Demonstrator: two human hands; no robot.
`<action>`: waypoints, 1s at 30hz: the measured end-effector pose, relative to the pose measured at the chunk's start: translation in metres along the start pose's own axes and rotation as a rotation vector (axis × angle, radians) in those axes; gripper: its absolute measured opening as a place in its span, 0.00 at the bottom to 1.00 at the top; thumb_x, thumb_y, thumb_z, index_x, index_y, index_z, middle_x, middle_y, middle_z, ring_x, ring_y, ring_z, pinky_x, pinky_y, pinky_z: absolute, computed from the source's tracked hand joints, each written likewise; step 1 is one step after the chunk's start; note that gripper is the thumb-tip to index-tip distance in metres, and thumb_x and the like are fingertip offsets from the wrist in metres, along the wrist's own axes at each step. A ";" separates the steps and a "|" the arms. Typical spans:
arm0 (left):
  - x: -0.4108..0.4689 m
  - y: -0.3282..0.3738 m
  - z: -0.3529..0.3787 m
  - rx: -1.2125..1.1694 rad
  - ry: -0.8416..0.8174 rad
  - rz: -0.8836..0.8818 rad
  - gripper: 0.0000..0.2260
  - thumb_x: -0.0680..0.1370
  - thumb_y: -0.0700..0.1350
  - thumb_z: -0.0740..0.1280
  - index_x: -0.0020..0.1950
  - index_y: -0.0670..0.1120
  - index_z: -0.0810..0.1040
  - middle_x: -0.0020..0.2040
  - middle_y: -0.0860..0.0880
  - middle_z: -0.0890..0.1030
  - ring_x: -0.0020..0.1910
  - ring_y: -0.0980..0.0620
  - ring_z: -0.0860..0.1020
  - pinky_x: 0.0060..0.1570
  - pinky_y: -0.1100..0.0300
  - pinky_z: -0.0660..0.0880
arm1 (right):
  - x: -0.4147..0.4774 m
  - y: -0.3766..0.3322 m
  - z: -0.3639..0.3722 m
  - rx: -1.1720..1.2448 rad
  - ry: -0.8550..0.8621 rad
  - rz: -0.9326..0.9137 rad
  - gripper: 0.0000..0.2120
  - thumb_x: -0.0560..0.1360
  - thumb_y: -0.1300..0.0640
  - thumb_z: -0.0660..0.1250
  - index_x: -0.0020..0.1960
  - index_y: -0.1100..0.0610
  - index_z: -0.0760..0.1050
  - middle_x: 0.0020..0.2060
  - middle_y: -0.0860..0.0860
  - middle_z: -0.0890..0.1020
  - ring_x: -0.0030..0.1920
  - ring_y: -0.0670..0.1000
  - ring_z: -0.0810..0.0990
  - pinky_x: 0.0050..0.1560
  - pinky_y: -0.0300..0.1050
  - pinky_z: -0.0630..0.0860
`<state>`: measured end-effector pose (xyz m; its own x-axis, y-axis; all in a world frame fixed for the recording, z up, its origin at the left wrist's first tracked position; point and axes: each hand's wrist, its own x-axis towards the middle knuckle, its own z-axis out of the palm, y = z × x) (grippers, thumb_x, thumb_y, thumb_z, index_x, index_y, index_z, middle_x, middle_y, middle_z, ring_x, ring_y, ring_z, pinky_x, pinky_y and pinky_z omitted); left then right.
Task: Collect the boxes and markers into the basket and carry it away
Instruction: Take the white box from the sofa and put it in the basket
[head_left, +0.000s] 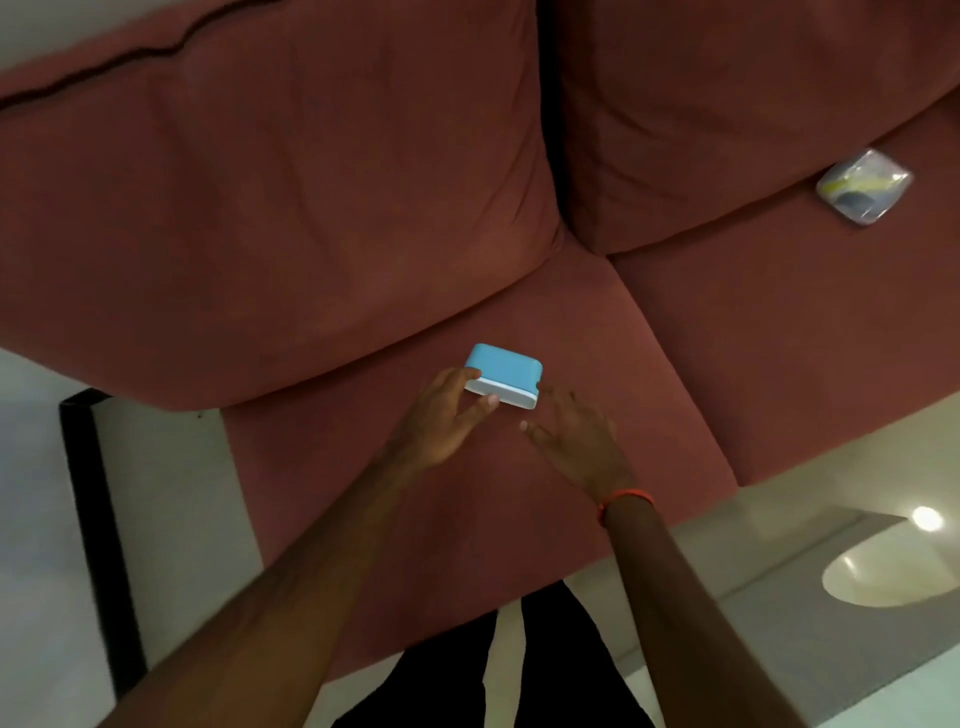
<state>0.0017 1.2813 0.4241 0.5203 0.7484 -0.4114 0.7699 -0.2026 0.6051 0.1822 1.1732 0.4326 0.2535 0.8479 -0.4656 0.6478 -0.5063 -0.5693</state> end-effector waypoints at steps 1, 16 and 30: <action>0.007 -0.005 0.004 -0.005 0.005 -0.015 0.25 0.81 0.60 0.62 0.74 0.47 0.70 0.72 0.49 0.71 0.71 0.51 0.69 0.67 0.61 0.63 | 0.010 0.005 0.003 0.028 -0.019 0.003 0.31 0.78 0.44 0.65 0.77 0.51 0.61 0.70 0.52 0.72 0.68 0.57 0.72 0.67 0.58 0.69; 0.079 -0.040 0.049 -0.312 -0.066 -0.250 0.36 0.79 0.63 0.61 0.81 0.48 0.55 0.77 0.47 0.67 0.73 0.50 0.69 0.73 0.47 0.66 | 0.098 0.042 0.064 0.241 -0.051 0.015 0.41 0.75 0.64 0.67 0.81 0.52 0.49 0.76 0.54 0.62 0.73 0.56 0.65 0.71 0.45 0.63; 0.028 0.022 -0.003 -0.222 -0.062 -0.090 0.31 0.79 0.67 0.57 0.80 0.56 0.56 0.74 0.49 0.68 0.67 0.49 0.73 0.66 0.46 0.73 | 0.038 0.012 0.010 0.401 0.217 0.028 0.26 0.81 0.54 0.61 0.76 0.40 0.61 0.61 0.47 0.77 0.53 0.48 0.78 0.54 0.46 0.78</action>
<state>0.0321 1.3002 0.4278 0.4801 0.7159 -0.5070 0.7175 0.0121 0.6965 0.1923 1.1978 0.4015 0.4389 0.8250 -0.3561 0.3205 -0.5140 -0.7957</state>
